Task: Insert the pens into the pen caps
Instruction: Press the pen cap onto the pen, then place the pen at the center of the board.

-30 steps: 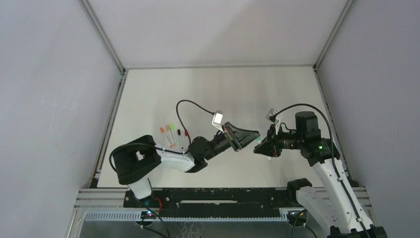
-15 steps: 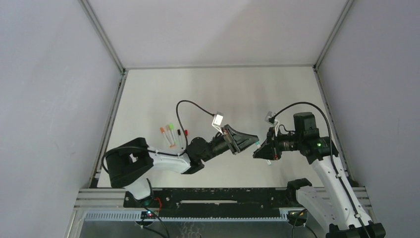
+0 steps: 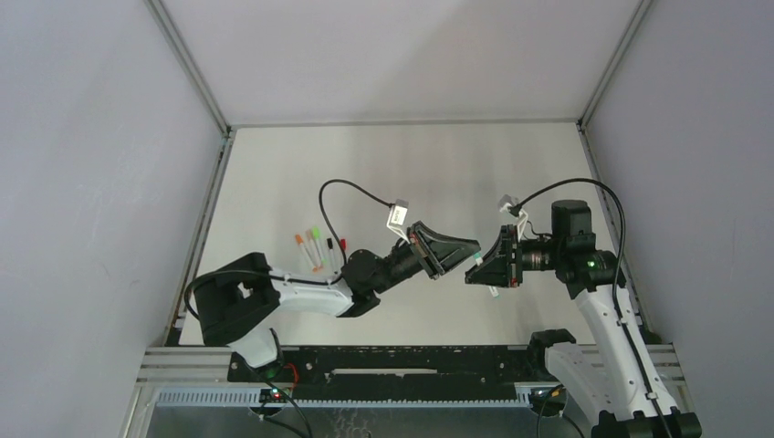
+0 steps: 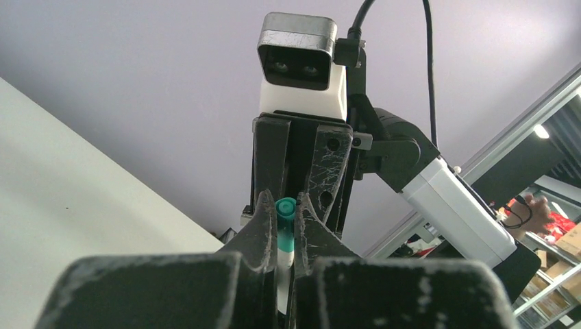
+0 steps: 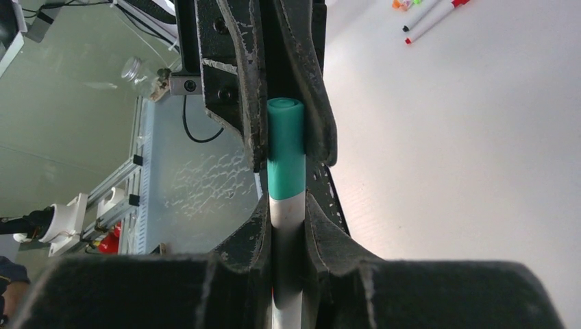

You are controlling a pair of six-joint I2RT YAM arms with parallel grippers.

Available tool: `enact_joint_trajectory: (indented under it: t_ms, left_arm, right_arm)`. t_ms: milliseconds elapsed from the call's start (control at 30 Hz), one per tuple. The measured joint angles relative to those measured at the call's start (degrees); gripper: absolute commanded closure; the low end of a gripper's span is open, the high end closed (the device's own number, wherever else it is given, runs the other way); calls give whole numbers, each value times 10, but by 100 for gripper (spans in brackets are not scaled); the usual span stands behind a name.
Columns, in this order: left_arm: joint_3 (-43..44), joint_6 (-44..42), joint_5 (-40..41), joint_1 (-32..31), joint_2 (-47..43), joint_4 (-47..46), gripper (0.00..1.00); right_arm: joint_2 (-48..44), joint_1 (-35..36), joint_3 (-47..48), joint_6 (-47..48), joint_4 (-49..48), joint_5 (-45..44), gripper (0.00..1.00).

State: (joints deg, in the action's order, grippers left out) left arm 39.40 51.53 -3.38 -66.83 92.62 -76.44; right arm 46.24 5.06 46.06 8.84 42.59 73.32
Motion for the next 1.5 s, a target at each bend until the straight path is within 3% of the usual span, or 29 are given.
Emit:
enact_joint_trajectory:
  t_ms: [200, 267, 400, 500, 833, 1000, 1133, 1333, 1500]
  left_arm:
    - [-11, -2, 2, 0, -19, 18, 81]
    - [-15, -3, 2, 0, -33, 42, 69]
    - [-19, -9, -18, -3, -72, 140, 46]
    - [-25, -19, -30, -5, -128, 227, 38]
    - [-90, -94, -31, -11, -366, 495, 32]
    - [-90, -162, 25, -8, -463, 616, 22]
    - [-88, -201, 108, -5, -516, 714, 20]
    - [-88, -222, 227, -3, -593, 822, 19]
    - [-90, -222, 288, -3, -659, 852, 19]
  right_arm:
    - [-3, 32, 0, 27, 1, -37, 100]
    - [-2, 47, 0, 45, 1, -54, 100]
    - [11, 64, 4, 73, -15, -91, 100]
    - [24, 78, 6, 90, -36, -102, 100]
    - [43, 89, 24, 123, -120, -121, 100]
    - [67, 112, 21, 84, -174, -149, 100]
    - [99, 150, 2, 6, -250, -214, 96]
    - [238, 235, 7, -134, -343, -333, 99]
    - [393, 296, 83, -221, -361, -403, 99]
